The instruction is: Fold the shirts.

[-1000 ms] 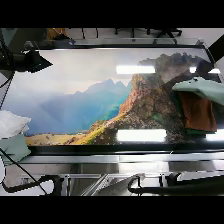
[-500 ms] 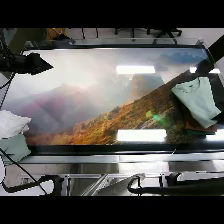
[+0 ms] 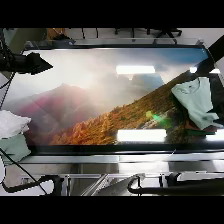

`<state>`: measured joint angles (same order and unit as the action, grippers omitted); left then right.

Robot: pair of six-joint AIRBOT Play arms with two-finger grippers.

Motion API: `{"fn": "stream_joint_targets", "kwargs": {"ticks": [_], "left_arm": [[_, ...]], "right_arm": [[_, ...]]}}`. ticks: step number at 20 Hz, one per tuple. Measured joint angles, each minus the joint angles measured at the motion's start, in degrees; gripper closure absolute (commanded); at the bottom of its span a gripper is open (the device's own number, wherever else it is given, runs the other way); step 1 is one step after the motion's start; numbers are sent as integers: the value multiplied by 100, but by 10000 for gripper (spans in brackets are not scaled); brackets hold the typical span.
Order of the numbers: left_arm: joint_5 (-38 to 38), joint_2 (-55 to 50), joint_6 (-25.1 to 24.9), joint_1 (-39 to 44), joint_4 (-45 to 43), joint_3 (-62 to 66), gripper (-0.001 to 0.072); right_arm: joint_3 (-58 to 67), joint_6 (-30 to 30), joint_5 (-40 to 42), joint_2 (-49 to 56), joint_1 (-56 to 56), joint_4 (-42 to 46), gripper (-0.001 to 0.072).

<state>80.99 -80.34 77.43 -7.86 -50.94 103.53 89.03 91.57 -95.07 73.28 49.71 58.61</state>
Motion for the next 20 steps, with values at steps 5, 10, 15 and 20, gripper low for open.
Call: {"fn": "stream_joint_targets", "kwargs": {"ticks": [5,10,15,20], "left_arm": [[138,199,-2,0,2,0,696],[463,863,-2,0,20,-361,696],[520,2192,-22,0,0,-2479,696],[374,3517,-149,0,-11,-4701,696]], "right_arm": [[796,533,-358,-374,-260,-439,378],[741,289,-219,-911,-1510,-494,630],[-894,-59,857,-1803,-4041,-11,692],[-2841,-85,2173,-2474,-6264,260,692]]}}
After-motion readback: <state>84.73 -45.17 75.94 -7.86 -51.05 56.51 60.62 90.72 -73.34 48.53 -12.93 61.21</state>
